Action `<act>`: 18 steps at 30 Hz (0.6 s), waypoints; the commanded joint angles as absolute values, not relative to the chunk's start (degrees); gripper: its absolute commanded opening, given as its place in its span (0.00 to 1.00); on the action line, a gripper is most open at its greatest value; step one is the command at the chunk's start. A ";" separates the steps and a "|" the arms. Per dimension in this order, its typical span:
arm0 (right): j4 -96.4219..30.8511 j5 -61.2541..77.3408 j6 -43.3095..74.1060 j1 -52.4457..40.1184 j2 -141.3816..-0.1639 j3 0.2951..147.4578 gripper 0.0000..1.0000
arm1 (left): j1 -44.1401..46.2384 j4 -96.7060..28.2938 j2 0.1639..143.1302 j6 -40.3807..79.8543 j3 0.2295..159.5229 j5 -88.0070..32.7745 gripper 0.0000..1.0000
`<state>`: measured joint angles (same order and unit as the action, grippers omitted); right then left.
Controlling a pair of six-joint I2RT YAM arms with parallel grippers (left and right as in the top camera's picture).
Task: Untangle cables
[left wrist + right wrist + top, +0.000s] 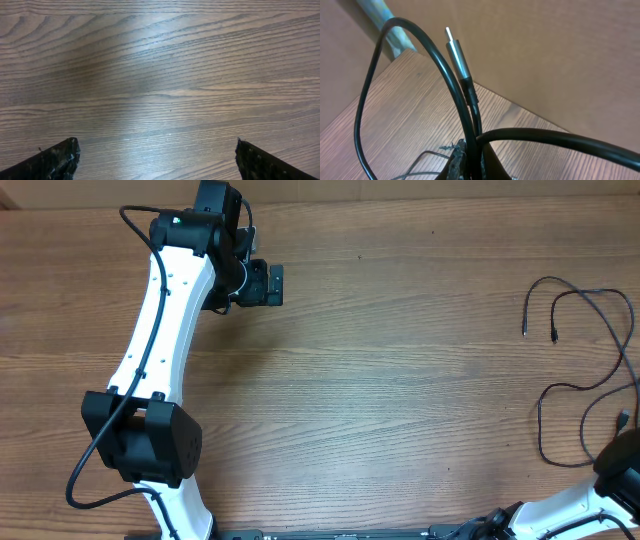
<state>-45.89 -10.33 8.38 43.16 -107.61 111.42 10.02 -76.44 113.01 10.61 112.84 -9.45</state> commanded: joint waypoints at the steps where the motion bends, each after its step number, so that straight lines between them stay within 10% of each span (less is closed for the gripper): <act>1: -45.67 -9.28 8.80 43.53 -106.52 111.35 0.77 | 9.78 -76.40 113.14 10.96 112.64 -10.09 1.00; 2: -45.71 -8.75 8.82 43.53 -106.52 111.35 1.00 | 9.78 -76.40 113.14 10.96 112.64 -10.11 1.00; 18: -49.69 4.03 8.99 43.46 -106.52 111.35 1.00 | 9.76 -76.42 113.14 10.96 112.64 -10.09 1.00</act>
<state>-49.10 -1.41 8.80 43.46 -107.61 111.42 10.02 -76.47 113.01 10.61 112.84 -9.45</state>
